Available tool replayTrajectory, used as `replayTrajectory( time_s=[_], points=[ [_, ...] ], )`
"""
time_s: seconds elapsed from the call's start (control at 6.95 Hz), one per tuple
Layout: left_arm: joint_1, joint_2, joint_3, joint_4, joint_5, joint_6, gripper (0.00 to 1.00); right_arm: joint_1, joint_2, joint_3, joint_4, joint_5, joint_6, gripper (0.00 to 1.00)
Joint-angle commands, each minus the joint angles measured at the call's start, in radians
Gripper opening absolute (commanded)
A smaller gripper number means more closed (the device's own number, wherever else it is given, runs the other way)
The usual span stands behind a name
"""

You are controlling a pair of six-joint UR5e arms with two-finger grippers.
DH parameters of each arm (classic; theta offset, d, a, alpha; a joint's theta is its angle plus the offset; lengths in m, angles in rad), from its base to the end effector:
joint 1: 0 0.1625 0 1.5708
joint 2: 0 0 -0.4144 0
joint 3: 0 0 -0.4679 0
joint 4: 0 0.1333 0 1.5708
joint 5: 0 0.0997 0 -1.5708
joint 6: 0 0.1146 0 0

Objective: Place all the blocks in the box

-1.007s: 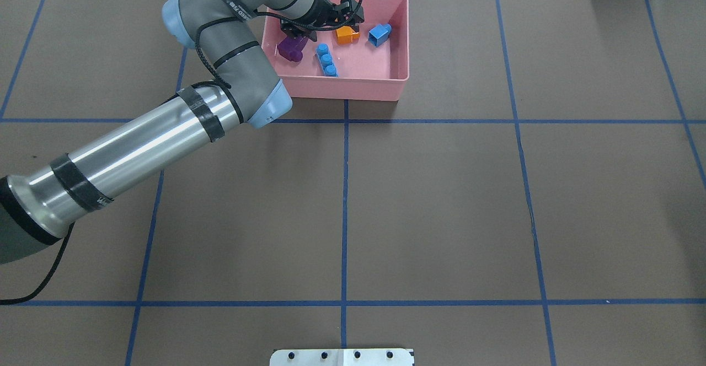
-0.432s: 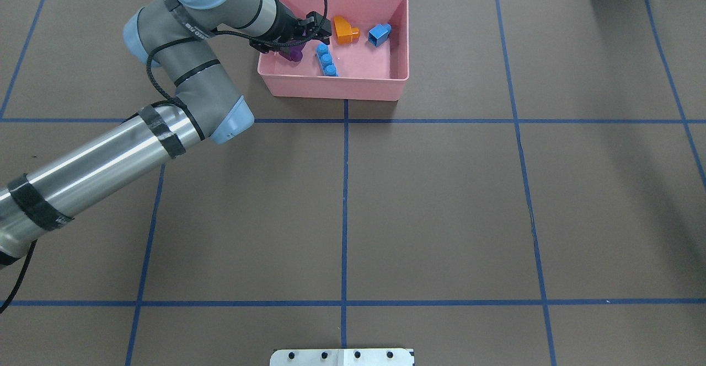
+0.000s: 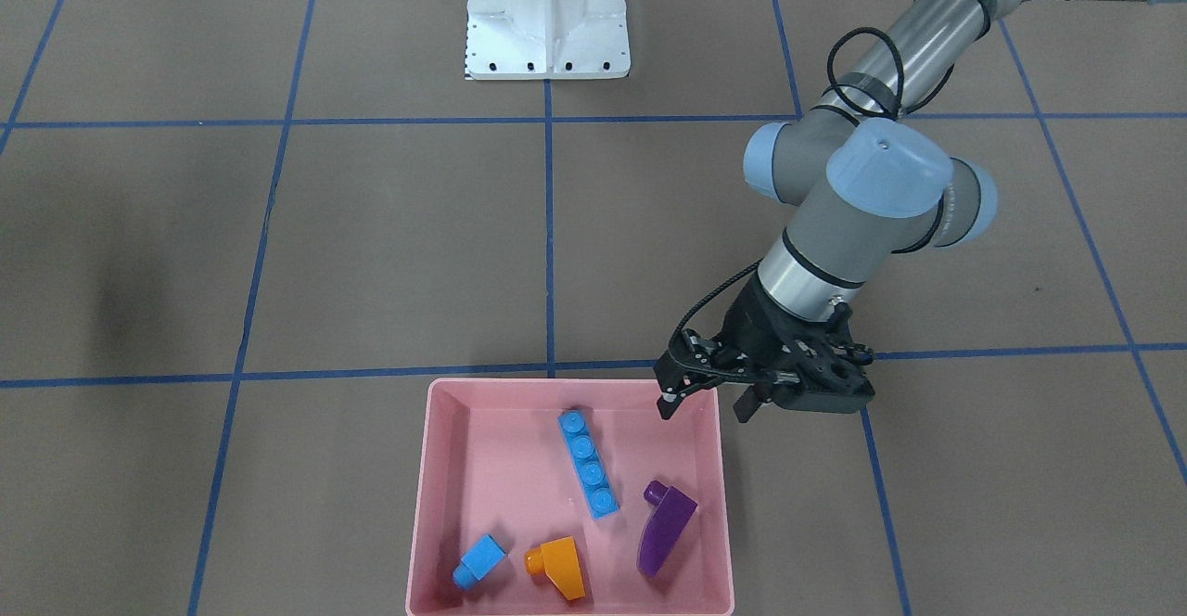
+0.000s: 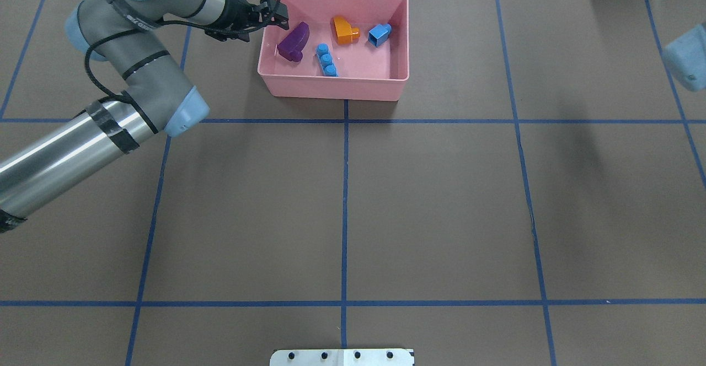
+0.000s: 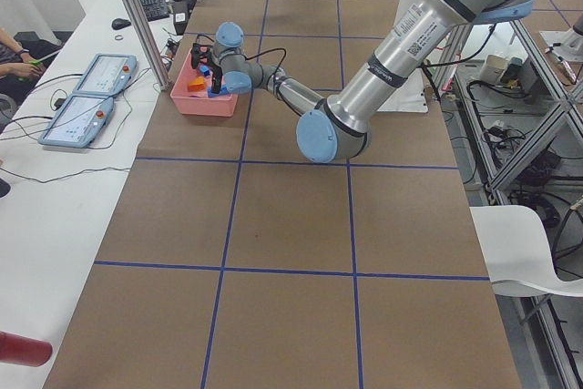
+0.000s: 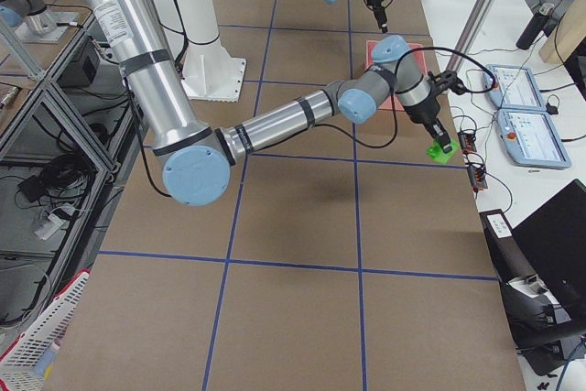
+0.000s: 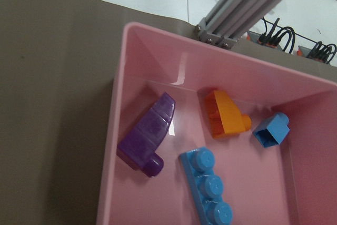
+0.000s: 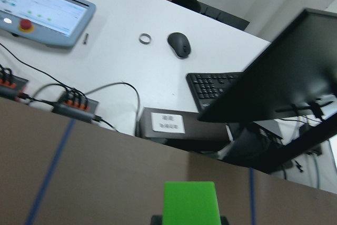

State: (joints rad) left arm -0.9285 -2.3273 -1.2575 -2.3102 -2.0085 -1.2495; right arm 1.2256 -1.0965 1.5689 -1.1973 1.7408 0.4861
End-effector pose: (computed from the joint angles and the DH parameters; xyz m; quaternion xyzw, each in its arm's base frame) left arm 0.4359 -0.7241 0.2102 0.1722 0.5468 -0.1268 0.8095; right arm -0.1488 -0.7505 0.3185 0.3429 -0.2360 0.0292 0.9088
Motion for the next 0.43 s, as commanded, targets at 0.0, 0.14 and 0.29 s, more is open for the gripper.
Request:
replayTrajectory(
  time_s=[0.0, 0.14, 0.29],
  points=[
    [-0.196, 0.058, -0.007, 0.006, -0.199, 0.01, 1.0, -0.147, 0.227, -0.064, -0.001, -0.003, 0.272, 0.0],
    [-0.263, 0.107, -0.019, 0.005, -0.234, 0.018, 1.0, -0.202, 0.289, -0.064, 0.004, -0.003, 0.354, 0.0],
    [-0.301, 0.156, -0.045, 0.005, -0.231, 0.019, 1.0, -0.271, 0.366, -0.122, 0.024, -0.051, 0.386, 0.0]
  ],
)
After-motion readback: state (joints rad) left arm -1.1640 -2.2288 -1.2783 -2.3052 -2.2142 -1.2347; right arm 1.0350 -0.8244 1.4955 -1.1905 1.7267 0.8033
